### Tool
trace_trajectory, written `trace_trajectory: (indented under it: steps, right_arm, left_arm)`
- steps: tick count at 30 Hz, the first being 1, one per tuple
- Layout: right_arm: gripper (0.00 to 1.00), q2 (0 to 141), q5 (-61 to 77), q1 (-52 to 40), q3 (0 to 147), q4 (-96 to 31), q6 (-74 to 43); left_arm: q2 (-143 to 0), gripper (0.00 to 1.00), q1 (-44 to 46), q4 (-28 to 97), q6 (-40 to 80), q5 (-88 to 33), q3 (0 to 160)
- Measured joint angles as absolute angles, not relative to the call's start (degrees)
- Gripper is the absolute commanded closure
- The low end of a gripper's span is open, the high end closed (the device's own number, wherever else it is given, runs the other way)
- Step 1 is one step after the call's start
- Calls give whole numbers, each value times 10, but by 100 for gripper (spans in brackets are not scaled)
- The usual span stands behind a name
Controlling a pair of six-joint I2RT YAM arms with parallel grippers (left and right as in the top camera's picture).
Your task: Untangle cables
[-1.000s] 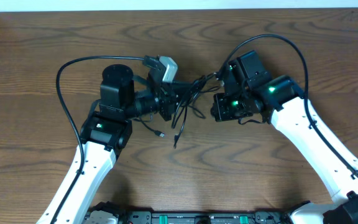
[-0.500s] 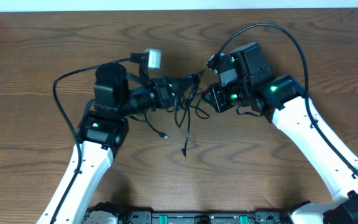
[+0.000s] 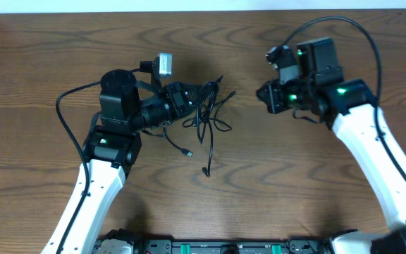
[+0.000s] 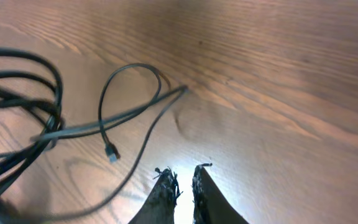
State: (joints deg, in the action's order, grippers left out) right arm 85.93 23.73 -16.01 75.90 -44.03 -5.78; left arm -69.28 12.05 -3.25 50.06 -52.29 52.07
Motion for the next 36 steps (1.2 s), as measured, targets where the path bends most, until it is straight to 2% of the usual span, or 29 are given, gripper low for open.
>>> trace_trajectory:
  steps: [1, 2, 4, 5, 7, 12, 13, 14, 18, 21, 28, 36]
  right_arm:
    - [79, 847, 237, -155, 759, -449, -58]
    - [77, 828, 237, -149, 759, -457, -59]
    - [88, 796, 237, -141, 759, -465, -54]
    - [88, 778, 237, -138, 759, -468, -53]
    - [80, 746, 237, -137, 759, -470, -55]
    - [76, 711, 238, -137, 759, -484, -42]
    - [69, 710, 238, -137, 759, -490, -34]
    - [59, 711, 238, -137, 759, -496, -27]
    - [58, 713, 239, -137, 748, -506, 6]
    - [61, 713, 240, -137, 711, -495, 17]
    - [60, 714, 338, -137, 579, -316, 70]
    - [58, 714, 423, -159, 477, -77, 61]
  left_arm:
    - [-693, 92, 121, -32, 502, -523, 521]
    - [-693, 93, 121, -32, 502, -523, 521]
    - [-693, 92, 121, -32, 504, -524, 521]
    - [-693, 92, 121, -32, 504, -524, 521]
    - [-693, 92, 121, -32, 509, -524, 521]
    - [-693, 92, 120, -32, 528, -524, 521]
    - [-693, 92, 121, -33, 535, -524, 521]
    - [-693, 92, 121, -34, 547, -524, 521]
    - [-693, 92, 120, -34, 623, -524, 521]
    - [-693, 92, 120, -34, 700, -524, 521]
    - [-693, 92, 120, -35, 837, -524, 521]
    - [-693, 92, 120, -35, 907, -524, 521]
